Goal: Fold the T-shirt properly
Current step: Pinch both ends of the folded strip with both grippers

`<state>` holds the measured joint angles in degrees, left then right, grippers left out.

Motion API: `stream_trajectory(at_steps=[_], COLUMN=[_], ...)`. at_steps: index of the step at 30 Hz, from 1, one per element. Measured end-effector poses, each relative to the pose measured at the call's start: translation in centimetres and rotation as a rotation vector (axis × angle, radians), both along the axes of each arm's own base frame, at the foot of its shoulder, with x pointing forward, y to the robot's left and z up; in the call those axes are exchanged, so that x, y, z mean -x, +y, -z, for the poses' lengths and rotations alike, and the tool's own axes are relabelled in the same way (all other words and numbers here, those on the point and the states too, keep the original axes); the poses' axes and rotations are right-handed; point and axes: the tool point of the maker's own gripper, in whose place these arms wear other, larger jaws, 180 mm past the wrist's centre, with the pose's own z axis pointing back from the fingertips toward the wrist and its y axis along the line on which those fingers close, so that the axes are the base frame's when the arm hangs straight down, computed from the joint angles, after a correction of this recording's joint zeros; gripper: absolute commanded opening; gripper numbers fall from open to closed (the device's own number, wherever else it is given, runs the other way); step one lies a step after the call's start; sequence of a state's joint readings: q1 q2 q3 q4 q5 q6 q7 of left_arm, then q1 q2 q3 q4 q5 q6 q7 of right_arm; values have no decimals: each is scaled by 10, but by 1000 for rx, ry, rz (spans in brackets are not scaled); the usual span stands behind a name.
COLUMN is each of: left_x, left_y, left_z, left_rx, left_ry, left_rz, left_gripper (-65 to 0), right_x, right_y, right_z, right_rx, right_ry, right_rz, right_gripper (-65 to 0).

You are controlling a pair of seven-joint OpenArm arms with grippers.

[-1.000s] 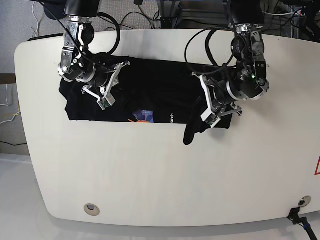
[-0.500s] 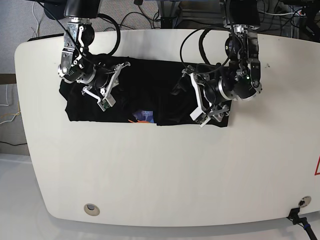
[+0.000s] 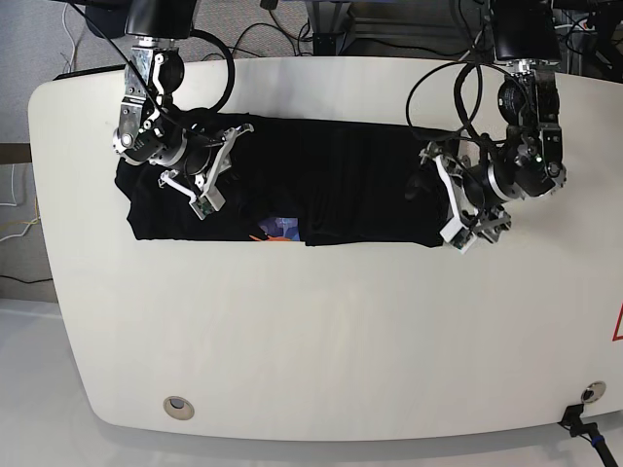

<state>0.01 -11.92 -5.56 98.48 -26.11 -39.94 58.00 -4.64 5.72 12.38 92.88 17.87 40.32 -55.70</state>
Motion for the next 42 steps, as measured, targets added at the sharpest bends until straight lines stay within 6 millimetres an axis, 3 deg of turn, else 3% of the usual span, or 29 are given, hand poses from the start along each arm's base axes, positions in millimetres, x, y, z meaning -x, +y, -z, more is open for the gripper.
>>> stream_trajectory(at_steps=[2, 7, 12, 15, 17, 19, 20, 25, 30, 34, 42], left_x=[12, 13, 15, 15, 15, 15, 15, 17, 19, 19, 19], left_y=[4, 0, -20, -19, -19, -18, -18, -5, 3, 5, 7], left_z=[25, 51, 61, 62, 62, 62, 62, 66, 67, 67, 67], left_rx=[-4, 54, 152, 159, 159, 157, 156, 116, 96, 88, 83], left_ry=[88, 141, 153, 156, 155, 155, 154, 166, 171, 173, 173], left_rz=[-14, -32, -15, -20, -20, -22, -21, -27, -27, -27, -27], left_gripper=[-94, -269, -306, -306, -306, -306, -306, -306, -306, -306, -306], right_x=[0, 0, -18, -34, -41, -38, -35, -21, 0, 6, -3], right_y=[0, -4, -10, -21, -50, -84, -99, -166, -217, -221, -185], right_z=[0, -8, -56, -98, -104, -104, -102, -83, -33, -11, -5], right_rx=[-1, 54, 136, 117, 152, 186, 201, 229, 142, 65, -140], right_ry=[0, -11, -134, -258, -270, -254, -243, -168, -47, -11, -50], right_rz=[0, -13, -26, 57, 146, 239, 279, 406, 581, 625, 639], right_gripper=[-582, -578, -566, -426, -280, -174, -158, -157, -157, -157, -161])
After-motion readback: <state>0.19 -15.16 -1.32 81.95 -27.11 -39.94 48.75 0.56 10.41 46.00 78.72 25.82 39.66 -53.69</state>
